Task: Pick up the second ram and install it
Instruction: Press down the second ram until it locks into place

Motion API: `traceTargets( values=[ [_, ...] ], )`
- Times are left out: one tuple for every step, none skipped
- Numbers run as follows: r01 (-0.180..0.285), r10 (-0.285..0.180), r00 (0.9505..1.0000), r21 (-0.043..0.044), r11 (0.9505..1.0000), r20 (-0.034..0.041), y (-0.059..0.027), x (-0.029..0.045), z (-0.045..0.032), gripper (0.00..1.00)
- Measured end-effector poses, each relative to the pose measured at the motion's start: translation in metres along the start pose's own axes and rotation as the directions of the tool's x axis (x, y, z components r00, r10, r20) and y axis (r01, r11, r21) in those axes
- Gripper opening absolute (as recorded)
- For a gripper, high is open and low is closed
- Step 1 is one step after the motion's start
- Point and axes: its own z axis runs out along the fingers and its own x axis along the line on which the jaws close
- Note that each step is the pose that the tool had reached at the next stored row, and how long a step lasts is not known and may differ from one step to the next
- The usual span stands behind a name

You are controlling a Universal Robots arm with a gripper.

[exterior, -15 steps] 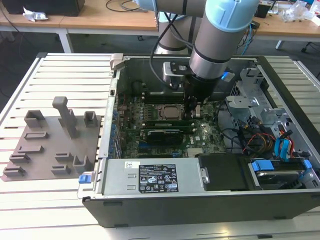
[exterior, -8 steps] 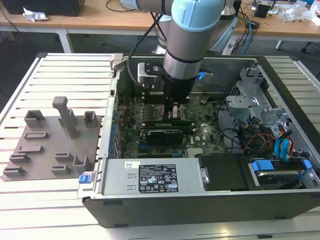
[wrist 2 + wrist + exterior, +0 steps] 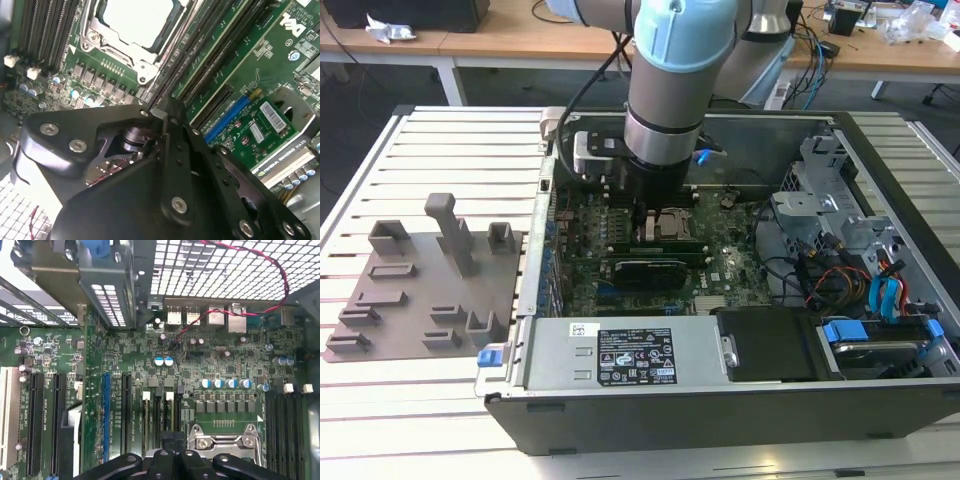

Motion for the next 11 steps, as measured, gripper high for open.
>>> traceTargets(
  values=[
    [0.000, 0.000, 1.0000, -0.0015, 1.0000, -0.0023, -0.0002, -0.0002, -0.0061, 0.10],
    [0.000, 0.000, 1.0000, -0.0016, 1.0000, -0.0021, -0.0006, -0.0005, -0.0083, 0.10],
    [0.000, 0.000, 1.0000, -0.0017, 1.0000, -0.0021, -0.0009, -0.0008, -0.0120, 0.10],
    [0.000, 0.000, 1.0000, -0.0026, 1.0000, -0.0022, -0.0025, -0.0012, -0.0174, 0.10],
    [-0.001, 0.001, 1.0000, -0.0137, 0.9999, -0.0019, -0.0112, -0.0012, -0.0186, 0.10],
    [-0.002, 0.002, 1.0000, -0.0233, 0.9997, -0.0020, -0.0180, -0.0012, -0.0192, 0.10],
    [-0.003, 0.003, 1.0000, -0.0337, 0.9994, -0.0022, -0.0266, -0.0012, -0.0204, 0.10],
    [-0.003, 0.003, 1.0000, -0.0356, 0.9994, -0.0020, -0.0287, -0.0016, -0.0250, 0.10],
    [-0.003, 0.003, 1.0000, -0.0357, 0.9994, -0.0020, -0.0280, -0.0025, -0.0347, 0.10],
    [-0.003, 0.003, 1.0000, -0.0357, 0.9994, -0.0019, -0.0275, -0.0032, -0.0419, 0.10],
    [-0.003, 0.003, 1.0000, -0.0357, 0.9994, -0.0020, -0.0273, -0.0034, -0.0444, 0.10]
  ],
)
